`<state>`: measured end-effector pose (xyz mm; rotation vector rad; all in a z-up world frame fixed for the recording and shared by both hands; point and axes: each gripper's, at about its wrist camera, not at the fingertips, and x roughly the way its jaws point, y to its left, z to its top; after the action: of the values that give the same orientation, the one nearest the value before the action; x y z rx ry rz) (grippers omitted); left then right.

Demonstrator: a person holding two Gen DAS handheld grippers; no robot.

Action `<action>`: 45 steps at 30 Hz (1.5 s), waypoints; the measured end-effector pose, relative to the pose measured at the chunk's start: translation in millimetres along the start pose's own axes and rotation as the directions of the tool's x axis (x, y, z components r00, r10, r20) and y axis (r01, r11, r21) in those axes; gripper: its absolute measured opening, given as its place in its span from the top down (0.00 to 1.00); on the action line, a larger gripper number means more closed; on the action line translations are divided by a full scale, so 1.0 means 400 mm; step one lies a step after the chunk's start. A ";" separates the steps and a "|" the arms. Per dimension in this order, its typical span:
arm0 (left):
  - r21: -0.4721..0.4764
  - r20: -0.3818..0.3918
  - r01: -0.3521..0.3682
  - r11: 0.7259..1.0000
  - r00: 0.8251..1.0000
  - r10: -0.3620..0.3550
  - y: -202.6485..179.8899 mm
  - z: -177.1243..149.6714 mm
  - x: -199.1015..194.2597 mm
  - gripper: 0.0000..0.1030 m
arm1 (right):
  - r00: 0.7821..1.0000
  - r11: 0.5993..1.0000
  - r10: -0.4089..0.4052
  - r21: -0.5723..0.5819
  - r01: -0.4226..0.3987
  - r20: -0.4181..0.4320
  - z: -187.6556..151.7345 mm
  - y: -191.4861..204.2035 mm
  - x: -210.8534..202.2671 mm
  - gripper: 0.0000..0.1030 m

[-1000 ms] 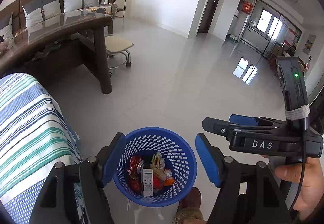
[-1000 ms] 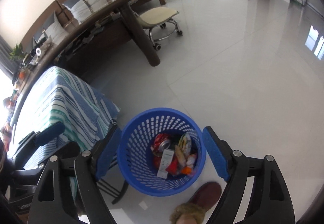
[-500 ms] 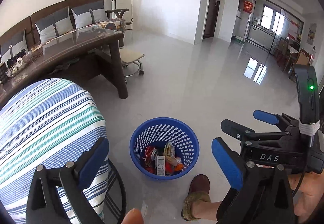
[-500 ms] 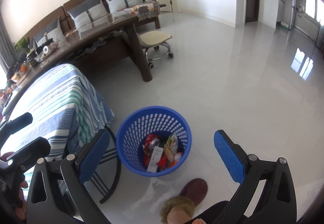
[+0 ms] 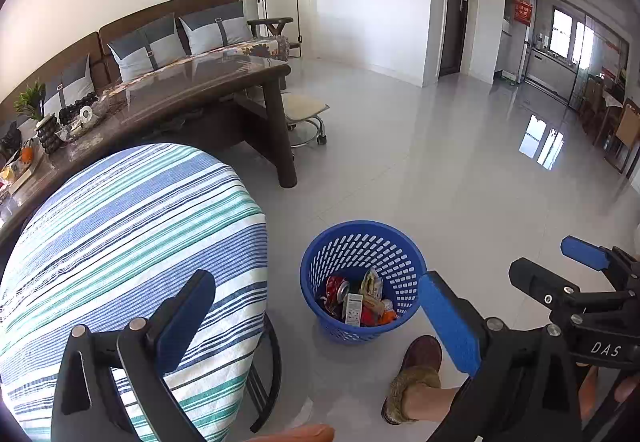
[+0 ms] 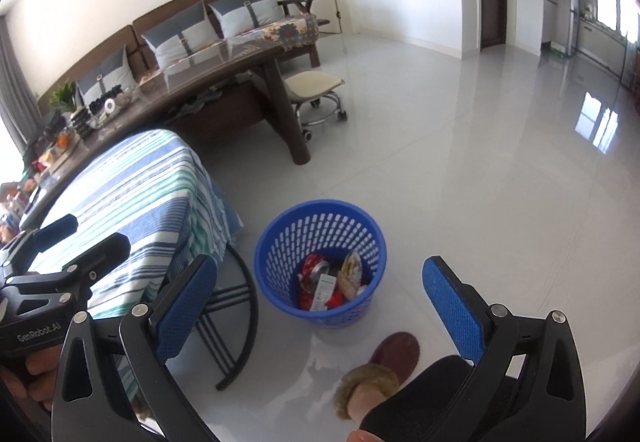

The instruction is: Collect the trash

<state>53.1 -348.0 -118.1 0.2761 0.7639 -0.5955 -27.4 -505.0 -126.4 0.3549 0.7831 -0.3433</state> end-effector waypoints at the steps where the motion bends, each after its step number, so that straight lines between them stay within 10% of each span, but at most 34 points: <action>1: 0.002 -0.009 0.015 1.000 1.000 -0.015 0.002 -0.002 0.000 0.00 | 1.000 1.000 -0.014 -0.007 0.014 -0.011 -0.003 0.004 -0.004 0.00; 45: 0.004 -0.052 0.022 1.000 0.998 -0.022 -0.005 -0.006 0.004 0.00 | 0.997 0.999 -0.031 0.003 0.032 -0.074 -0.053 0.047 -0.040 0.00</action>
<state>51.6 -349.2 -121.0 0.2881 0.8167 -0.6130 -43.3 -476.4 -125.1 0.3615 0.8617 -0.3630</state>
